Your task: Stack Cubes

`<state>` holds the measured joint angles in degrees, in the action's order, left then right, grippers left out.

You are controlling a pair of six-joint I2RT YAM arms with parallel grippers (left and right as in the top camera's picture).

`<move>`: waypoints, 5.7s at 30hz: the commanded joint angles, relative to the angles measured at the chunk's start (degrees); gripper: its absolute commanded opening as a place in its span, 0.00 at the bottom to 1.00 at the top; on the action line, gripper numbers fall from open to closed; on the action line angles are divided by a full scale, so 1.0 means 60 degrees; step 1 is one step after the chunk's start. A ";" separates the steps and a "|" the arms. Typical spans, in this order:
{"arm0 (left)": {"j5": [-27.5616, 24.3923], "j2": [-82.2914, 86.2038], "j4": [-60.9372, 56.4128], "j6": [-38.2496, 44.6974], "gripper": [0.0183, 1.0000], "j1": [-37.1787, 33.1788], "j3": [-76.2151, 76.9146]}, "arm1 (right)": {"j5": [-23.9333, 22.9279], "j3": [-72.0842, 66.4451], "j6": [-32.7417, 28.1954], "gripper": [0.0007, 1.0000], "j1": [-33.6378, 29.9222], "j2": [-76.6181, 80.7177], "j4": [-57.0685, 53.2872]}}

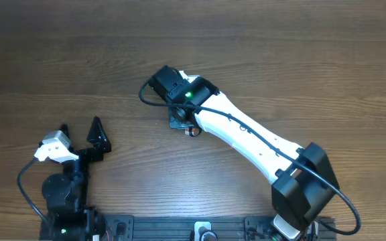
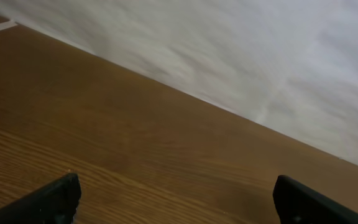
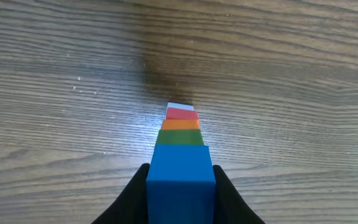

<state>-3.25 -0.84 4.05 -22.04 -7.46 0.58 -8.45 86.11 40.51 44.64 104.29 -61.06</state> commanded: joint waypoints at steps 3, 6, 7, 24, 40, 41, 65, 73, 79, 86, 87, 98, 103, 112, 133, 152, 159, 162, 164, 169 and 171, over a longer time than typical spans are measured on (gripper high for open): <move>-0.0095 0.0069 0.0018 0.0138 1.00 0.0015 -0.0040 | -0.0255 0.0211 0.0022 0.02 -0.0076 0.0193 0.0029; -0.0095 0.0069 0.0015 0.0138 1.00 0.0015 -0.0040 | -0.0255 0.0208 0.0022 0.04 -0.0076 0.0222 0.0029; -0.0095 0.0069 0.0015 0.0138 1.00 0.0015 -0.0040 | -0.0251 0.0208 0.0022 0.05 -0.0076 0.0237 0.0025; -0.0095 0.0069 0.0015 0.0138 1.00 0.0015 -0.0040 | -0.0255 0.0211 0.0022 0.39 -0.0076 0.0251 0.0033; -0.0095 0.0069 0.0018 0.0138 1.00 0.0015 -0.0040 | -0.0291 0.0561 -0.0994 0.99 -0.0204 0.0171 0.1038; -0.0095 0.0069 0.0018 0.0138 1.00 0.0015 -0.0040 | -0.0331 0.0692 -0.1118 0.99 -0.0280 0.0171 0.1035; -0.0095 0.0069 0.0015 0.0138 1.00 0.0018 -0.0040 | -0.1246 -0.2586 -0.4554 0.99 -0.5708 -0.5388 0.2732; -0.0095 0.0069 0.0015 0.0138 1.00 0.0015 -0.0040 | -0.1235 -0.6011 -0.4834 0.99 -0.6371 -0.8980 0.3963; -0.0095 0.0069 0.0018 0.0138 1.00 0.0015 -0.0040 | -0.1177 -0.8429 -0.4838 0.99 -0.6455 -1.1799 0.4787; -0.0095 0.0069 0.0015 0.0138 1.00 0.0015 -0.0040 | -0.0787 -1.0236 -0.4714 0.99 -0.7049 -1.4404 0.5595; -0.0095 0.0069 0.0015 0.0138 1.00 0.0015 -0.0040 | -0.0787 -1.0400 -0.4626 0.99 -0.7162 -1.4641 0.5654; -0.0095 0.0069 0.0015 0.0138 1.00 0.0018 -0.0040 | -0.0481 -1.2528 -0.4546 0.99 -0.7588 -1.6200 0.7224; -0.0095 0.0069 0.0018 0.0138 1.00 0.0015 -0.0040 | -0.0226 -1.3100 -0.4976 0.99 -0.7588 -1.6207 0.7781; -0.0095 0.0069 0.0015 0.0138 1.00 0.0015 -0.0040 | 0.0313 -1.3941 -0.5778 0.99 -0.7584 -1.6404 0.8754; -0.0095 0.0069 0.0018 0.0138 1.00 0.0015 -0.0040 | 0.0659 -1.4309 -0.6054 0.99 -0.7730 -1.7336 0.9555; -0.0095 0.0069 0.0018 0.0138 1.00 0.0018 -0.0040 | 0.0721 -1.4302 -0.6054 0.99 -0.7730 -1.7336 0.9541; -0.0095 0.0069 0.0015 0.0138 1.00 0.0015 -0.0040 | 0.0721 -1.4302 -0.6054 0.99 -0.7730 -1.7333 0.9537; -0.0095 0.0069 0.0015 0.0138 1.00 0.0015 -0.0040 | 0.0721 -1.4302 -0.6054 0.99 -0.7730 -1.7333 0.9541; -0.0095 0.0069 0.0018 0.0138 1.00 0.0018 -0.0040 | 0.0721 -1.4302 -0.6054 0.99 -0.7730 -1.7336 0.9541; -0.0095 0.0069 0.0015 0.0138 1.00 0.0015 -0.0040 | 0.0725 -1.4302 -0.6054 0.99 -0.7730 -1.7333 0.9537; -0.0095 0.0069 0.0018 0.0138 1.00 0.0015 -0.0040 | 0.0721 -1.4302 -0.6054 0.99 -0.7730 -1.7333 0.9537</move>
<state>-3.25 -0.84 4.05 -22.04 -7.46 0.58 -4.82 0.84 4.32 -1.15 0.84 -3.97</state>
